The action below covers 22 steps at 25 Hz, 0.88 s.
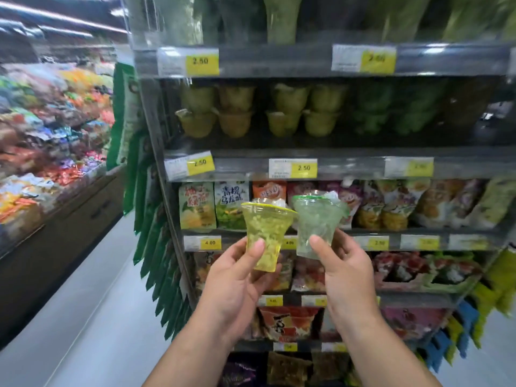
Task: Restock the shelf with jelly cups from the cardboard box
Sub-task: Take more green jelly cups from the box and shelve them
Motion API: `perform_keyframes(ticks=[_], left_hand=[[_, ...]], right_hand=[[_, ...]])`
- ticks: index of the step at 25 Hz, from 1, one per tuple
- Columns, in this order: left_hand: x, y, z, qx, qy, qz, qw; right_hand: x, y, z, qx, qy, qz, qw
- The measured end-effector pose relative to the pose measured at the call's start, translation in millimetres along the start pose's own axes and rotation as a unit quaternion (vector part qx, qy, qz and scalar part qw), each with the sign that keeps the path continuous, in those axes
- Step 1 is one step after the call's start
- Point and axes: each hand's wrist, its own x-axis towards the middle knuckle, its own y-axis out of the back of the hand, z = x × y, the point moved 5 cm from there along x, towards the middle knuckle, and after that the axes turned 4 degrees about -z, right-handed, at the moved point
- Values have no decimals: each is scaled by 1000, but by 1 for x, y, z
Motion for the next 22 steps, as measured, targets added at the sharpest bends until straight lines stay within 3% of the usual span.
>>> perform_keyframes(ticks=[12,18,22], left_hand=[[5,-120,119,73,-152,-81,982],[30,-158,204,79,-242,-70,964],[59,-162,251,158,-294,-14,942]], right_hand=[[47,-9,-170,7,163,-93,982],[86,-31,-253,10,207,-115,971],[127,-42,-289,-50,232,-74,969]])
